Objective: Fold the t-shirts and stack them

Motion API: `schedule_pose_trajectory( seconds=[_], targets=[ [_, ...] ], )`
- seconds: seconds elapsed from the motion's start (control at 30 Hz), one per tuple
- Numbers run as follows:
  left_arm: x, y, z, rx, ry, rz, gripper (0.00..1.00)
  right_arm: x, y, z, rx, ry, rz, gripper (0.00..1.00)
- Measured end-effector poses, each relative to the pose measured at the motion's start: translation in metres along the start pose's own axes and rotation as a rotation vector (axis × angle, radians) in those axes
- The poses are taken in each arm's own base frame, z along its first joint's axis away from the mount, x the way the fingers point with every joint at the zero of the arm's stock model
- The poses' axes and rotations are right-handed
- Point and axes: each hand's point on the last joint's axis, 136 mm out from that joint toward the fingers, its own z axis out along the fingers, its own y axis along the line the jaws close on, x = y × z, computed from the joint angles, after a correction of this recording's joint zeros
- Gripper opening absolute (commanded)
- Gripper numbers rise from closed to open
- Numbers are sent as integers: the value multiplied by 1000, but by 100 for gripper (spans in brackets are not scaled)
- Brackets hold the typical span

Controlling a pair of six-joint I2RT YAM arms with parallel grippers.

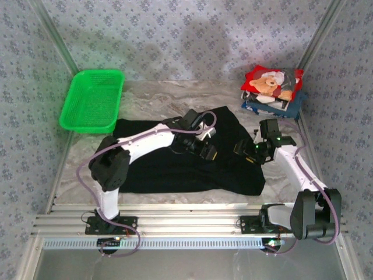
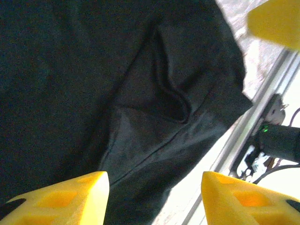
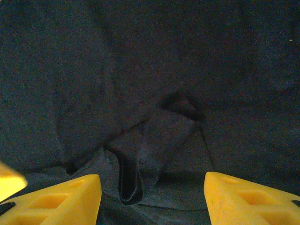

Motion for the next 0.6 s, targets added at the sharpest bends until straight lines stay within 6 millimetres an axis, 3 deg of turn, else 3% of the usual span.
schedule_pose_trajectory(
  seconds=[0.17,0.6],
  targets=[
    [17,18,13,-39,80,16,53,4,5,1,-12,12,-27,63],
    [29,38,24,-113,118,61,52,8,9,3,-28,30,-57,63]
  ],
)
